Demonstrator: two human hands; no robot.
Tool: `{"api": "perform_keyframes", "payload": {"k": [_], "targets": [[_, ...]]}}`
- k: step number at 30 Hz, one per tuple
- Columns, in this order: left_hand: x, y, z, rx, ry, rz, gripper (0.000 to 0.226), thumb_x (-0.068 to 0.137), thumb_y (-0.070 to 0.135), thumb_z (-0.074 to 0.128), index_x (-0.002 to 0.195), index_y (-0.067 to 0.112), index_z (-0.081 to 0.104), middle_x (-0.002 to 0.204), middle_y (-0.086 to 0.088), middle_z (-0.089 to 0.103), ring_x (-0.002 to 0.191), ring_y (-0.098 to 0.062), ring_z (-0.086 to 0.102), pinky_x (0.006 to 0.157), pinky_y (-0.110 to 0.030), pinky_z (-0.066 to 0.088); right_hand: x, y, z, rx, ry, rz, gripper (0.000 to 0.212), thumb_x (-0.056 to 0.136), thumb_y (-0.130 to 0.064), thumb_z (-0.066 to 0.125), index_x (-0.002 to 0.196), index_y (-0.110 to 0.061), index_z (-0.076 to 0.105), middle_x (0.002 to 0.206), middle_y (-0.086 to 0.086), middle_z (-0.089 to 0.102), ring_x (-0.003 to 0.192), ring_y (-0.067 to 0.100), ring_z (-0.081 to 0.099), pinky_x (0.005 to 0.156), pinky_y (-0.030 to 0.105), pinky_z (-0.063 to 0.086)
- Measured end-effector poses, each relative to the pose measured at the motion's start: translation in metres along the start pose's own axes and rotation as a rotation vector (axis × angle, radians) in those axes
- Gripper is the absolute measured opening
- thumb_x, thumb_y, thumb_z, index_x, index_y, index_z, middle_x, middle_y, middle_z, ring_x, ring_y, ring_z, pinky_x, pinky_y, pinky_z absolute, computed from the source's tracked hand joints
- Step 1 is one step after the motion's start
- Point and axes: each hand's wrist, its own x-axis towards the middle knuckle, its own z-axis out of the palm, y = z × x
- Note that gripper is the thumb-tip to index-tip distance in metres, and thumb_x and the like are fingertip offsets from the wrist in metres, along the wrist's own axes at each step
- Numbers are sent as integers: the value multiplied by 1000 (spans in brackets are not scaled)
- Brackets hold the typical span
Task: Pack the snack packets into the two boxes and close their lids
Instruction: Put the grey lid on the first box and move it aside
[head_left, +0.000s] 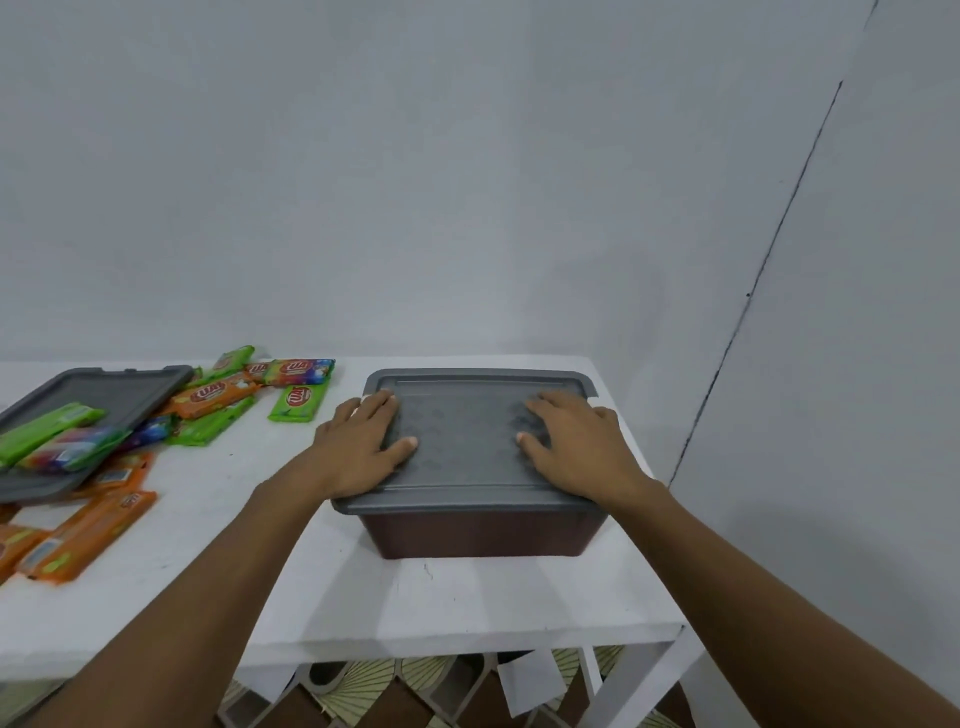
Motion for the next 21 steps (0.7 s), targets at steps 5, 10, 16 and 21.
{"api": "perform_keyframes", "payload": {"k": [5, 10, 16, 21], "targets": [[-10, -13, 0, -264, 13, 56, 96, 79, 85, 19, 155, 28, 12, 163, 11, -2, 150, -15, 1, 122, -44, 8, 0, -13, 4, 40, 12, -25, 47, 95, -50, 46, 135, -25, 49, 139, -3, 53, 123, 20, 51, 108, 45, 36], [-26, -54, -1, -196, 143, -186, 71, 94, 65, 23, 153, 25, 20, 162, -1, 15, 149, -24, 13, 116, -49, 16, 9, -55, 17, 53, 15, -90, 51, 93, -51, 49, 135, -22, 51, 135, 1, 57, 119, 22, 54, 103, 43, 43], [-75, -169, 6, -35, 128, -246, 69, 93, 67, 23, 151, 28, 26, 161, -1, 17, 148, -24, 8, 118, -50, 8, 33, -153, 44, 200, 151, -93, 43, 91, -44, 54, 130, -26, 55, 130, 0, 60, 116, 21, 55, 101, 41, 45], [-124, -271, 11, 163, 153, -232, 71, 84, 69, 11, 137, 31, 41, 153, 2, 29, 141, -26, 17, 109, -56, 17, 53, -271, 90, 163, 194, -189, 37, 93, -39, 51, 127, -25, 57, 126, -5, 59, 115, 18, 54, 91, 35, 45]]}}
